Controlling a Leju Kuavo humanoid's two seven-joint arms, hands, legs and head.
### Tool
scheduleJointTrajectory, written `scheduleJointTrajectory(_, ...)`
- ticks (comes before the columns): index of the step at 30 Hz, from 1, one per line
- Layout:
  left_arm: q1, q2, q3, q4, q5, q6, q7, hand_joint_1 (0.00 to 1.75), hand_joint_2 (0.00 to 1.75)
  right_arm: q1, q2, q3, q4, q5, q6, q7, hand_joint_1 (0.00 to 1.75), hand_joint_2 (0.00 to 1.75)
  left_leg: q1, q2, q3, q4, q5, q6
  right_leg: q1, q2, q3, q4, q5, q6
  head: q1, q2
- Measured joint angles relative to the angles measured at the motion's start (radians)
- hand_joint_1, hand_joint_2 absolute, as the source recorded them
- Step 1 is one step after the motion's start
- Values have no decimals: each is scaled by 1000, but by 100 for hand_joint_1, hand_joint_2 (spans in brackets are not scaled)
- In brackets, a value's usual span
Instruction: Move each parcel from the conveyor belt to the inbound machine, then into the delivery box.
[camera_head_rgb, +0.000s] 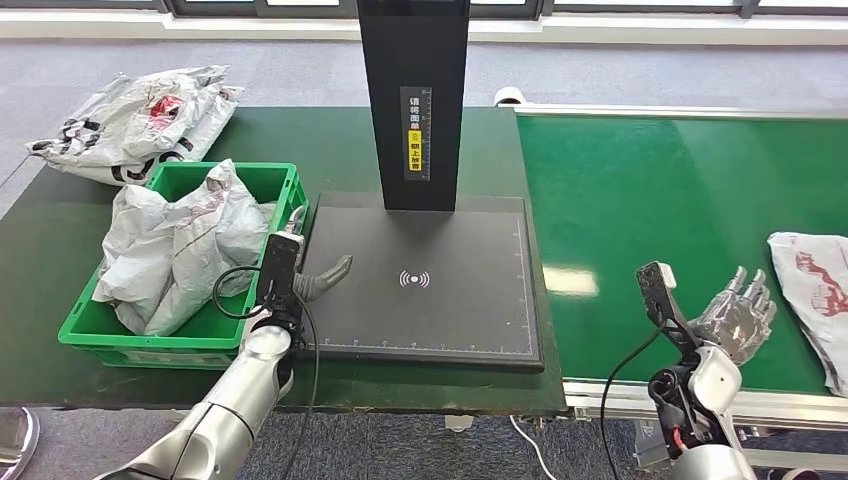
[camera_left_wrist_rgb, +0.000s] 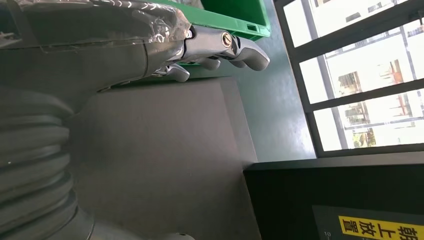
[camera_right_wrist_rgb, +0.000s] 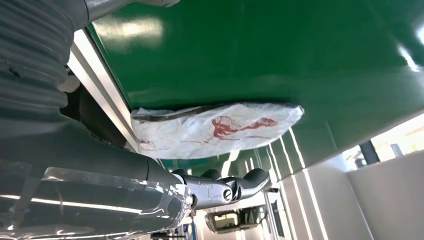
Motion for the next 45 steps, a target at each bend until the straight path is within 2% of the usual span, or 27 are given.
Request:
scheduleJointTrajectory(9, 0, 5, 0, 2, 3, -19, 3, 0, 175, -21, 2, -3, 40, 62, -5, 99, 0, 175, 0, 0, 0, 0, 1, 1, 0, 0, 0, 0, 0, 0, 0, 0)
scheduleJointTrajectory(19, -1, 3, 0, 9, -13, -15, -1, 0, 175, -13, 2, -3, 44, 101, -8, 145, 0, 175, 0, 0, 0, 0, 1, 1, 0, 0, 0, 0, 0, 0, 0, 0)
scheduleJointTrajectory(36, -13, -9, 0, 18, -16, -17, 2, 0, 175, 15, 1, -3, 44, 81, 25, 146, 0, 175, 0, 0, 0, 0, 1, 1, 0, 0, 0, 0, 0, 1, 0, 0)
scheduleJointTrajectory(45, -14, -16, 0, 37, -29, -36, 29, 0, 175, 17, 1, -3, 43, 92, 44, 168, 0, 175, 0, 0, 0, 0, 1, 1, 0, 0, 0, 0, 0, 1, 0, 0)
